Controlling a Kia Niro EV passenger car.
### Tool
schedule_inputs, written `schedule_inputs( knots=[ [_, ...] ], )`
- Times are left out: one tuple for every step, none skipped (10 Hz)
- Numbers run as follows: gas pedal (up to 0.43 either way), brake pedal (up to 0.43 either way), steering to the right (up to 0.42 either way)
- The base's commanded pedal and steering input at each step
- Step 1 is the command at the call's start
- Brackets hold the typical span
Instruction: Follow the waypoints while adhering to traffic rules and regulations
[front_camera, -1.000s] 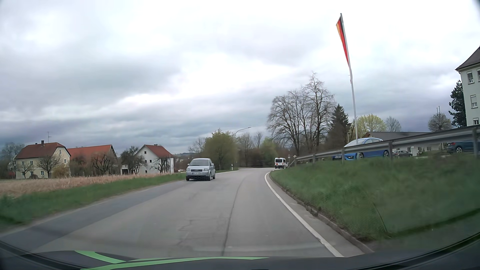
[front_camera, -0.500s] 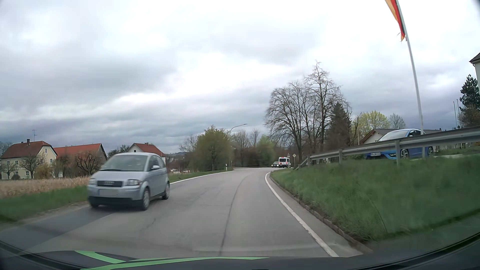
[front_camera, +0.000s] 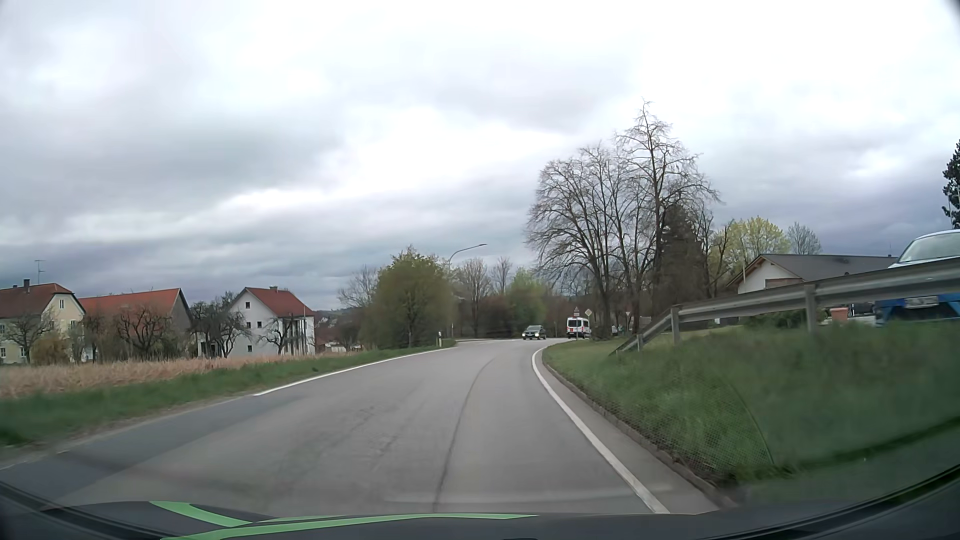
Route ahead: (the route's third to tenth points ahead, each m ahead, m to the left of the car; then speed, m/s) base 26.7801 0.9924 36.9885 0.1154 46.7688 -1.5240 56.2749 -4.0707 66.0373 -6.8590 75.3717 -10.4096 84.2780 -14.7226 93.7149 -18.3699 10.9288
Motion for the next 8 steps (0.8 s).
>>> schedule_inputs(
  knots=[
    [0.059, 0.0, 0.009],
    [0.059, 0.0, 0.009],
    [0.059, 0.0, 0.009],
    [0.059, 0.0, 0.009],
    [0.059, 0.0, 0.01],
    [0.047, 0.0, 0.011],
    [0.047, 0.0, 0.011],
    [0.028, 0.0, 0.011]
  ],
)
